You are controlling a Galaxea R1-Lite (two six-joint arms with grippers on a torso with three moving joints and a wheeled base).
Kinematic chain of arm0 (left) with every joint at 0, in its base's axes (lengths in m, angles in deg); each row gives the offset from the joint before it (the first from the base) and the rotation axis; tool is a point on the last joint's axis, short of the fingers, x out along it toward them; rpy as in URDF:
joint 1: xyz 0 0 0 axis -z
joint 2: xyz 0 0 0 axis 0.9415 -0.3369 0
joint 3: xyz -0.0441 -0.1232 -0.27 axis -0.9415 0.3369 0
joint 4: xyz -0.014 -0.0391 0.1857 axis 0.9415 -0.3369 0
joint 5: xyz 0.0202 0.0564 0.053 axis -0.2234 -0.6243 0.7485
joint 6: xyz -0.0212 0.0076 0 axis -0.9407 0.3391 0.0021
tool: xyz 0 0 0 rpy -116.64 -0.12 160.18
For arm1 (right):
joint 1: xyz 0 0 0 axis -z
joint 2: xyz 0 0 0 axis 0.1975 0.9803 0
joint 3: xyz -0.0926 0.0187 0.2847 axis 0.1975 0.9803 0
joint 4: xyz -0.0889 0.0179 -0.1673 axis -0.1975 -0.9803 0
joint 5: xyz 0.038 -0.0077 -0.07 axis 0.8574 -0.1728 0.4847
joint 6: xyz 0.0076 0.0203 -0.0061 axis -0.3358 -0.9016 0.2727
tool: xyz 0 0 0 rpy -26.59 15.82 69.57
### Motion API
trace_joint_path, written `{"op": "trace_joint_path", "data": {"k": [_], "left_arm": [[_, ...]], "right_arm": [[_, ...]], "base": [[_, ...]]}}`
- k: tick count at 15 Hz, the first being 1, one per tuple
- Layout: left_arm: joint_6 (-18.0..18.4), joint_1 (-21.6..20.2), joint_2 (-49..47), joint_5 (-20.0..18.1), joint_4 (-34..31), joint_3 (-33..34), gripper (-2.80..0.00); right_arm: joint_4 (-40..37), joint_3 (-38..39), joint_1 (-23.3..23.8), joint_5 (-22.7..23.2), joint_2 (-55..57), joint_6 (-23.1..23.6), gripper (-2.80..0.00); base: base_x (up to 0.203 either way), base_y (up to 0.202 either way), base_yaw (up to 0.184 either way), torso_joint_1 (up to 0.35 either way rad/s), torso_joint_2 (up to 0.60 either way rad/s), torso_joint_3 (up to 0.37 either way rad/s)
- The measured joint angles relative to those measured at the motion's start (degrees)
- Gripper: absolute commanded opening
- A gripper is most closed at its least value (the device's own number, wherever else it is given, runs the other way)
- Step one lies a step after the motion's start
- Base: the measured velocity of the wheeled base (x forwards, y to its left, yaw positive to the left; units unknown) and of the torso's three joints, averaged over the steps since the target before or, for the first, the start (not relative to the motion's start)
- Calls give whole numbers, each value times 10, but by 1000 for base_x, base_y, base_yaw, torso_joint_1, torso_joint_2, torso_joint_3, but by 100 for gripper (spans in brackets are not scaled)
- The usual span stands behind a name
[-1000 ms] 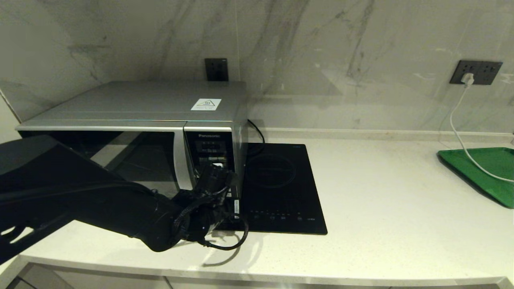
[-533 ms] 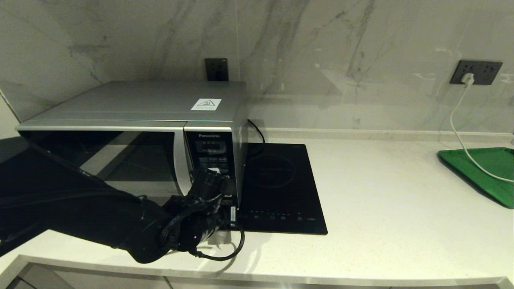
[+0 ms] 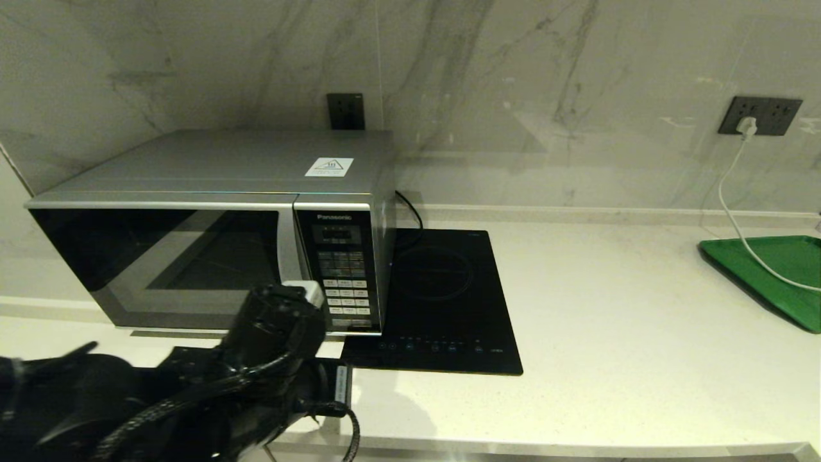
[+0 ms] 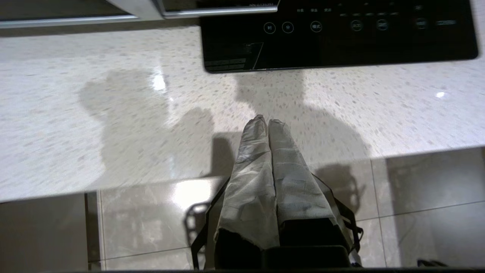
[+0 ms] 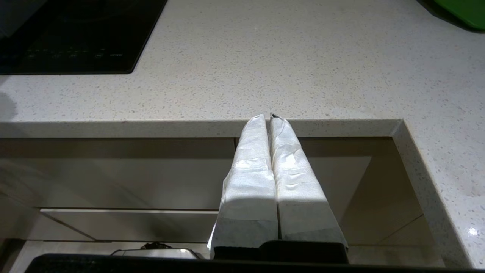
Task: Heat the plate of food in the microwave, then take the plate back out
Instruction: Open the microwave oven
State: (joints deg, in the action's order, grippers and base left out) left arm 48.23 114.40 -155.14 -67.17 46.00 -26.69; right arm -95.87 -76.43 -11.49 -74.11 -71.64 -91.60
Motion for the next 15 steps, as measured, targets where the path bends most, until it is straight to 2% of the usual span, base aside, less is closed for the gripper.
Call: {"op": "trace_joint_path", "data": {"k": [3,5,9,11,13,14,15], "left_arm": [[-9,-1,138,0,-134,-13,-280],[-14,-37,230,0,-225,-24,-280],[-16,-199,385,1,-378,-51,-280],[-6,-259,466,0,-434,-58,-280],[33,-290,555,-1,-489,-62,-280],[70,-303,599,-2,-510,-63,-280],[124,-329,641,-8,-526,-64,-280]], "right_arm": [[0,0,0,0,0,0,-280],[0,0,0,0,0,0,-280],[0,0,0,0,0,0,-280],[0,0,0,0,0,0,-280],[0,0,0,0,0,0,-280],[0,0,0,0,0,0,-280],[0,0,0,0,0,0,-280]], "base": [[0,0,0,0,0,0],[0,0,0,0,0,0],[0,0,0,0,0,0],[0,0,0,0,0,0],[0,0,0,0,0,0],[0,0,0,0,0,0],[0,0,0,0,0,0]]}}
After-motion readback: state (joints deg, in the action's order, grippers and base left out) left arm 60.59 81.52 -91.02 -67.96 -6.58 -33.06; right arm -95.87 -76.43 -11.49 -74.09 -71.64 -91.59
